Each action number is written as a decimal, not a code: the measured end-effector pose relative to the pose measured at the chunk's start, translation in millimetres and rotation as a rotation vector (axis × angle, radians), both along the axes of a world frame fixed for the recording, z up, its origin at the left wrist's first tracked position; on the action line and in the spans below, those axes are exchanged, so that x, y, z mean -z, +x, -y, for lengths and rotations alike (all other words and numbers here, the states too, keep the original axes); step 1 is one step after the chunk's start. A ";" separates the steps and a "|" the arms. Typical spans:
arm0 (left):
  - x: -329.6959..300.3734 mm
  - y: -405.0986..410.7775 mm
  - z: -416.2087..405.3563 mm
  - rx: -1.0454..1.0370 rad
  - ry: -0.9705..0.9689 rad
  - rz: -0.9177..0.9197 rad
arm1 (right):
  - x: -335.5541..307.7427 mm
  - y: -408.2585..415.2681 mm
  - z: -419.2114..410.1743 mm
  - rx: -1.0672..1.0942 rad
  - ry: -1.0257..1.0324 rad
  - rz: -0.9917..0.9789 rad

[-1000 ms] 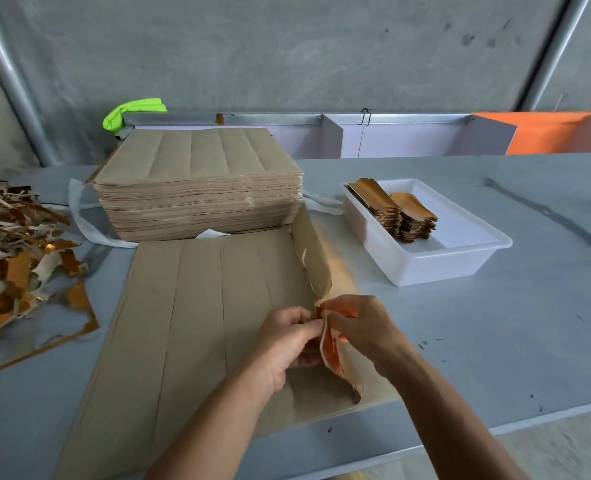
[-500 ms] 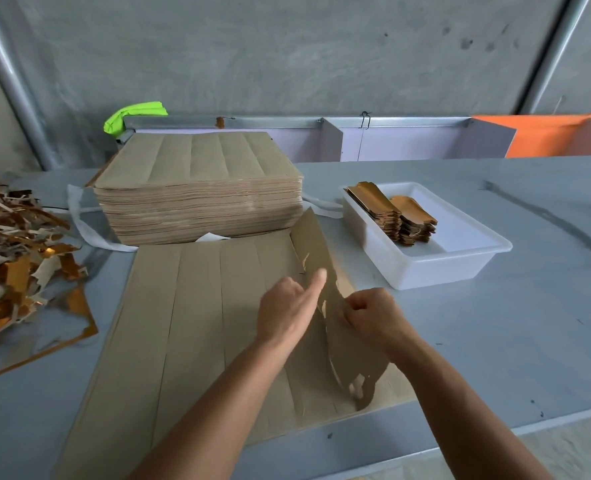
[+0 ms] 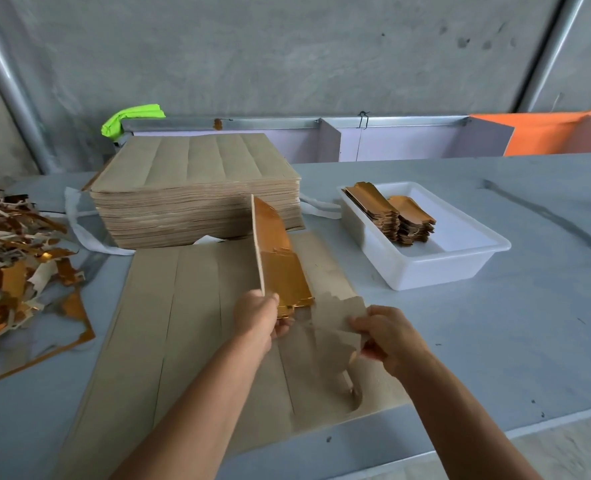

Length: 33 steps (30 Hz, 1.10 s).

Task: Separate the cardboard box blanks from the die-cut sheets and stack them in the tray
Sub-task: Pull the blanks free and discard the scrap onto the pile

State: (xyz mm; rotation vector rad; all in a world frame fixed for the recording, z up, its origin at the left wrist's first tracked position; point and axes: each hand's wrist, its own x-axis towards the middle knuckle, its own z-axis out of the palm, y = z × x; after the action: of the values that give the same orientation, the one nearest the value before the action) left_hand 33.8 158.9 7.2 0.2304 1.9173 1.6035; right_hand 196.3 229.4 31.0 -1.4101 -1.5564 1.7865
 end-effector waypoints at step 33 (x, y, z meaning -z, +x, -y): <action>12.4 -18.8 43.8 -0.032 0.146 -0.086 | -13.5 22.7 -33.6 0.567 0.608 -0.211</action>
State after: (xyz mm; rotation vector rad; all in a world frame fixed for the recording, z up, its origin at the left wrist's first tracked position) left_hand 15.0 115.1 -5.2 0.3355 1.8774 1.7839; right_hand 219.0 263.0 44.5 -1.1522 -1.2617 0.9784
